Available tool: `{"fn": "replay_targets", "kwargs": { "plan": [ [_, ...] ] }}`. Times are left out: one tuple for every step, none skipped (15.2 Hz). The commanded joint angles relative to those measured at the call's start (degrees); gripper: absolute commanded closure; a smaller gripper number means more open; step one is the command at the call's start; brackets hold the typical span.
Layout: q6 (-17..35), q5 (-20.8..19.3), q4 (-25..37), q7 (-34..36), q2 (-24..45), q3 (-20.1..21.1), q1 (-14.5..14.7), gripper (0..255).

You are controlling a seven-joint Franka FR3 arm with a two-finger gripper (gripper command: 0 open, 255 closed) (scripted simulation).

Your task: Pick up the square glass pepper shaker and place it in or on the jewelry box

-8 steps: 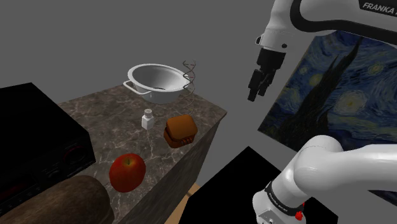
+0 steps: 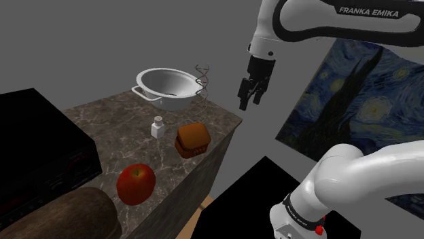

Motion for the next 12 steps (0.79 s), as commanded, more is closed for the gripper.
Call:
{"fn": "replay_targets", "kwargs": {
  "plan": [
    [2.5, 0.4, 1.5, 1.4, 4.1, 1.3, 0.3, 0],
    [3.6, 0.6, 2.4, 2.2, 6.1, 2.0, 0.5, 0],
    [4.7, 0.7, 3.3, 2.9, 8.2, 2.7, 0.7, 0],
    [5.8, 0.7, 4.3, 3.7, 10.3, 3.3, 0.8, 0],
    [6.8, 0.7, 5.3, 4.5, 12.4, 3.9, 1.0, 0],
    [7.7, 0.7, 6.5, 5.3, 14.5, 4.5, 1.1, 0],
    [8.6, 0.6, 7.7, 6.1, 16.7, 5.1, 1.2, 0],
    [9.4, 0.4, 8.9, 6.9, 18.8, 5.7, 1.4, 0],
    [10.2, 0.2, 10.3, 7.7, 21.0, 6.2, 1.5, 0],
    [10.9, -0.1, 11.7, 8.5, 23.2, 6.7, 1.7, 0],
    [11.5, -0.4, 13.2, 9.3, 25.5, 7.2, 1.9, 0],
    [12.1, -0.7, 14.8, 10.2, 27.7, 7.6, 2.0, 0]
  ]
}}
